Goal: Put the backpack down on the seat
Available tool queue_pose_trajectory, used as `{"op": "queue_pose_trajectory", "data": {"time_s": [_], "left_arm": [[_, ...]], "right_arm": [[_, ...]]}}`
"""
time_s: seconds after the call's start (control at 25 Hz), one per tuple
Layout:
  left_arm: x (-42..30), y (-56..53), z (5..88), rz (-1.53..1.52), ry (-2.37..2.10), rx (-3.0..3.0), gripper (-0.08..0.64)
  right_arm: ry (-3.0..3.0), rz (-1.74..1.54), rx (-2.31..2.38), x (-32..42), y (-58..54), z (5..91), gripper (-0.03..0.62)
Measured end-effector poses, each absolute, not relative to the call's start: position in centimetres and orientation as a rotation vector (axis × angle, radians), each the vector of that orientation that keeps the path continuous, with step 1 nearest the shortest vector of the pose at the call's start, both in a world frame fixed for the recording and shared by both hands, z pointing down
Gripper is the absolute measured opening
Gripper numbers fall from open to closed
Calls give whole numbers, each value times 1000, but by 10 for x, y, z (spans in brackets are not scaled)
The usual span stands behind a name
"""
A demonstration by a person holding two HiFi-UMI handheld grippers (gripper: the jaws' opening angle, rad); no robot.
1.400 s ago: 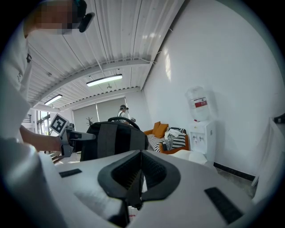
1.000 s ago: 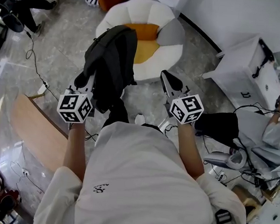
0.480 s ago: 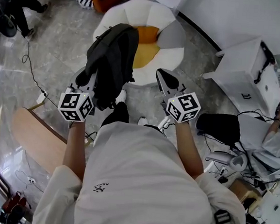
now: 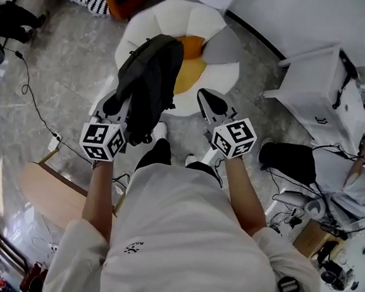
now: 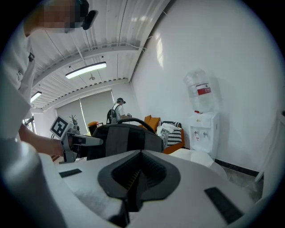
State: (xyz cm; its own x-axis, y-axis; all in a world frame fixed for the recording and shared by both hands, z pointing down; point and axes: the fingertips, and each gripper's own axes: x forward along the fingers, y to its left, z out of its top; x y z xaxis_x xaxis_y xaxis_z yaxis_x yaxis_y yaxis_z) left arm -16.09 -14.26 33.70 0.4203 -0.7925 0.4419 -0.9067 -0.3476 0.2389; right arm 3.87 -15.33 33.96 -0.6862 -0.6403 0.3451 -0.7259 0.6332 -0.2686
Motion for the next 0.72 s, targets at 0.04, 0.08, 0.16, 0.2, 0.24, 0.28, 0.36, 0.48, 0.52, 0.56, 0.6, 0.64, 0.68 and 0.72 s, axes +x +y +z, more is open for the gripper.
{"op": "queue_pose_trajectory", "data": {"time_s": [0.04, 0.08, 0.16, 0.2, 0.24, 0.28, 0.36, 0.48, 0.52, 0.56, 0.6, 0.64, 0.68, 0.72], "left_arm": [[-161, -149, 342, 347, -1419, 2240, 72], [-161, -156, 348, 350, -1395, 2246, 72], [-161, -168, 360, 358, -1349, 2256, 72], [-160, -174, 367, 363, -1328, 2260, 72], [-159, -178, 374, 366, -1308, 2261, 72], [-158, -183, 381, 369, -1288, 2261, 72], [-156, -192, 394, 371, -1251, 2259, 72], [-155, -201, 409, 373, -1203, 2257, 72], [-155, -204, 413, 374, -1189, 2261, 72], [-154, -207, 418, 378, -1173, 2266, 72], [-152, -210, 423, 383, -1157, 2272, 72], [-149, -212, 428, 391, -1140, 2279, 72], [-146, -215, 434, 399, -1124, 2285, 72], [-142, -217, 438, 409, -1109, 2291, 72]], "right_arm": [[-2625, 577, 1121, 36, -159, 343, 25], [-2611, 573, 1122, 32, -164, 348, 25], [-2582, 567, 1124, 25, -174, 357, 25], [-2569, 572, 1128, 22, -178, 363, 25], [-2557, 585, 1134, 19, -183, 368, 24], [-2547, 600, 1142, 16, -188, 374, 24], [-2530, 624, 1158, 11, -197, 383, 25], [-2511, 639, 1167, 2, -208, 395, 24], [-2508, 640, 1165, -1, -212, 399, 23], [-2504, 642, 1163, -3, -215, 402, 24], [-2499, 646, 1163, -4, -218, 407, 25], [-2493, 653, 1165, -4, -220, 412, 24], [-2485, 664, 1167, -4, -222, 418, 24], [-2477, 676, 1171, -3, -223, 425, 23]]}}
